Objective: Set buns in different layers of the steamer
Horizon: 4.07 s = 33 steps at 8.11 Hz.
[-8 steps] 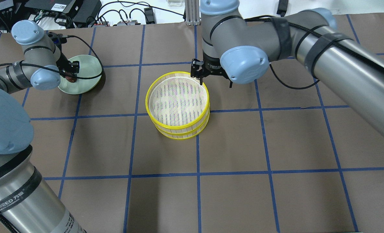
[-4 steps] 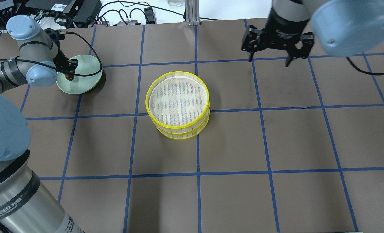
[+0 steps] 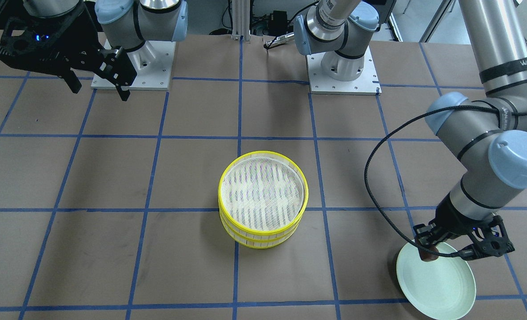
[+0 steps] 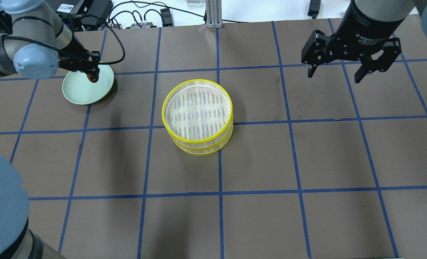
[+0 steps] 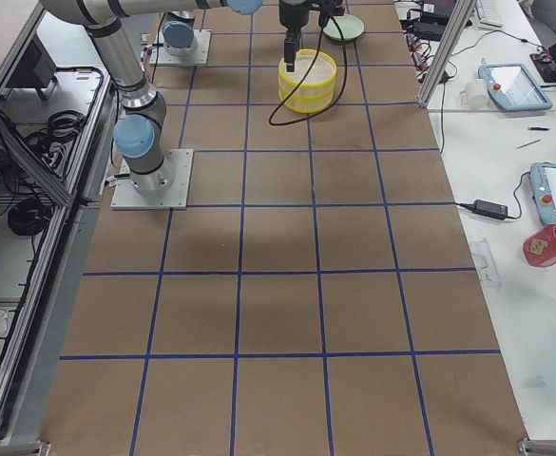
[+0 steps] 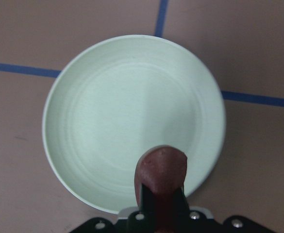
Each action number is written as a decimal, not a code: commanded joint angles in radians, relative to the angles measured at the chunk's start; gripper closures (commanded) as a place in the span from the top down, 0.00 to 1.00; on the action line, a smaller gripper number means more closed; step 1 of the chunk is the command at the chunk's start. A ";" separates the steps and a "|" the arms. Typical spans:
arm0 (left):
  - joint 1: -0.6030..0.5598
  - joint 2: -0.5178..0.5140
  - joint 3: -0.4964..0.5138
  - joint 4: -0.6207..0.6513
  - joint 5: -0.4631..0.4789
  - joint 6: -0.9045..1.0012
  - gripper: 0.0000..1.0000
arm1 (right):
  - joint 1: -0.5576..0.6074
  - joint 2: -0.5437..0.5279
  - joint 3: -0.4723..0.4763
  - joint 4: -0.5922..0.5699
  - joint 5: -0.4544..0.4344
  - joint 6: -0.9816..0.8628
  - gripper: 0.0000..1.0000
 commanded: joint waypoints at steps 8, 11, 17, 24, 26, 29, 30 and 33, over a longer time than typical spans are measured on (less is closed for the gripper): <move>-0.515 0.139 -0.105 -0.183 -0.173 -0.642 0.03 | -0.003 -0.012 0.005 0.010 0.004 0.001 1.00; -0.512 0.134 -0.103 -0.076 -0.133 -0.625 0.74 | -0.003 -0.014 0.005 0.010 0.001 0.001 1.00; -0.451 0.151 -0.079 -0.096 -0.067 -0.593 1.00 | -0.001 -0.009 0.005 -0.002 0.007 0.002 1.00; -0.283 0.410 -0.024 -0.479 0.066 -0.206 1.00 | 0.001 -0.007 0.004 -0.010 0.015 -0.010 1.00; -0.285 0.435 -0.037 -0.535 0.074 -0.203 1.00 | 0.001 -0.012 0.004 -0.008 0.015 -0.010 1.00; -0.294 0.441 -0.037 -0.537 -0.007 -0.212 1.00 | 0.001 -0.012 0.004 -0.008 0.014 -0.010 1.00; -0.305 0.449 -0.034 -0.543 0.006 -0.205 1.00 | 0.001 -0.012 0.004 -0.007 0.014 -0.010 1.00; -0.308 0.447 -0.037 -0.615 0.005 -0.159 1.00 | 0.001 -0.007 0.004 -0.008 0.014 -0.010 1.00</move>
